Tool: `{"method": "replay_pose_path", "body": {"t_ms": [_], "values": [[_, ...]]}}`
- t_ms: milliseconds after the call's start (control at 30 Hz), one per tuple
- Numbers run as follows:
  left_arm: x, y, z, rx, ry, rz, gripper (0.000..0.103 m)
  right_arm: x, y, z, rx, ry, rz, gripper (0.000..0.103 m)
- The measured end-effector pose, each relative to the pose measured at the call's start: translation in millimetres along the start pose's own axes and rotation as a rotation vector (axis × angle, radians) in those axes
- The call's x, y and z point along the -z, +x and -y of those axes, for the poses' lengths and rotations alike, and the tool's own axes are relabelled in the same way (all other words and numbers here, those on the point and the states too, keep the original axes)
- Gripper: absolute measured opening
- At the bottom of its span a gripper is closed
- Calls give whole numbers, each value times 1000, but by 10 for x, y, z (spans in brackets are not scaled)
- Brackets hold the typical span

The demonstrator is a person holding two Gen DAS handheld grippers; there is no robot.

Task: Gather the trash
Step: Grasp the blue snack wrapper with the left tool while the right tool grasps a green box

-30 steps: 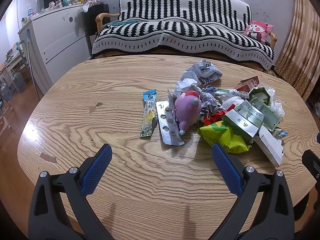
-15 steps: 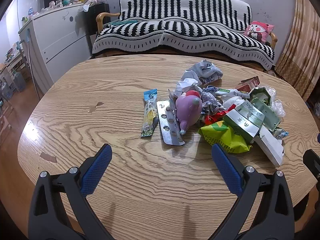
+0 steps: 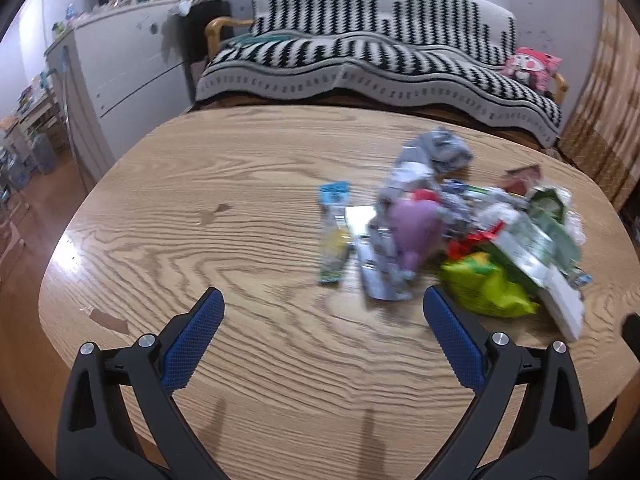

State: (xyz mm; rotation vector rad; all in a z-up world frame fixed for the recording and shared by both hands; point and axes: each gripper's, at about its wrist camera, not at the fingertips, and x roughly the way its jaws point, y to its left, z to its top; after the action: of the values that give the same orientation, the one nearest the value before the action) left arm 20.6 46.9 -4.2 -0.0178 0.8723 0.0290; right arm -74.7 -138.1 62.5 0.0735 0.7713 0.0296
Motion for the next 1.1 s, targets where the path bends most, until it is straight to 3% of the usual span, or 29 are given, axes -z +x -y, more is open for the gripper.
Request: {"method": "replay_pose_path", "body": {"t_ms": [133, 400, 467, 567, 667, 700, 733, 800, 967, 1100], "values": [[-148, 284, -183, 31, -61, -50, 97, 8, 74, 48, -9, 10, -25, 97], [-318, 894, -138, 18, -27, -102, 93, 27, 227, 124, -45, 43, -76, 97], [-342, 936, -79, 28, 1, -96, 87, 1, 248, 98, -68, 49, -84, 97], [-378, 1016, -24, 50, 23, -90, 64, -77, 246, -1, -95, 39, -73, 97], [-393, 1056, -5, 59, 44, -93, 31, -140, 321, -85, -143, 60, -89, 97], [-400, 1054, -9, 72, 47, -102, 15, -170, 378, -98, -176, 86, -107, 97], [-409, 1048, -25, 87, 37, -108, 9, -199, 437, -101, -204, 116, -124, 96], [-417, 1005, -78, 96, 15, -102, 2, -263, 542, -119, -246, 171, -154, 93], [-461, 838, -159, 86, 9, -47, 2, -377, 877, -88, -386, 385, -260, 82], [-403, 708, -169, 93, 31, -31, 2, -355, 1083, -38, -426, 522, -323, 75]]}}
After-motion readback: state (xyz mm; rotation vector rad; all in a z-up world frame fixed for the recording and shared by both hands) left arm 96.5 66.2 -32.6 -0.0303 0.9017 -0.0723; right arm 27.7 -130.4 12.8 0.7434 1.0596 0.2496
